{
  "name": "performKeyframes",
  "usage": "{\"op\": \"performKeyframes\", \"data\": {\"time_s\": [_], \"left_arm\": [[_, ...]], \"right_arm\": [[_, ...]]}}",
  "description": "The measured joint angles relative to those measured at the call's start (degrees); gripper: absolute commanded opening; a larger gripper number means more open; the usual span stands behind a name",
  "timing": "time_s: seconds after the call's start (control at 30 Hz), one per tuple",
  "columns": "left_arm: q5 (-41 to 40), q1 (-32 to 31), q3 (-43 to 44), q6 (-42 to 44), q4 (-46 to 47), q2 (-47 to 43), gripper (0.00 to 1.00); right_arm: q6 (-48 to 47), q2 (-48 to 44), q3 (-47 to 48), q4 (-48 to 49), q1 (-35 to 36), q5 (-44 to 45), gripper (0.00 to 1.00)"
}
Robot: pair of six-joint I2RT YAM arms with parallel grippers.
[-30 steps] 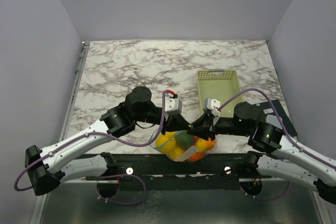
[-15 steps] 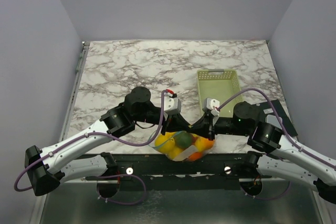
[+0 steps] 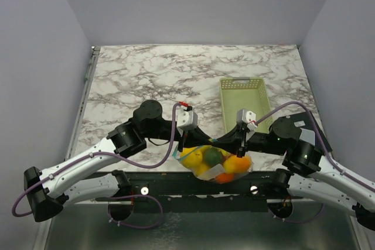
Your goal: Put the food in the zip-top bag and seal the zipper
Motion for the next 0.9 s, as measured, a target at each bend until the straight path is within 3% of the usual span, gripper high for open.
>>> {"op": "performKeyframes", "data": {"time_s": [0.9], "left_arm": [[-5.51, -0.09, -2.45, 2.45, -4.42, -3.08, 0.00]], "right_arm": [[1.79, -9.81, -2.10, 1.16, 0.00, 10.71, 0.01]]}}
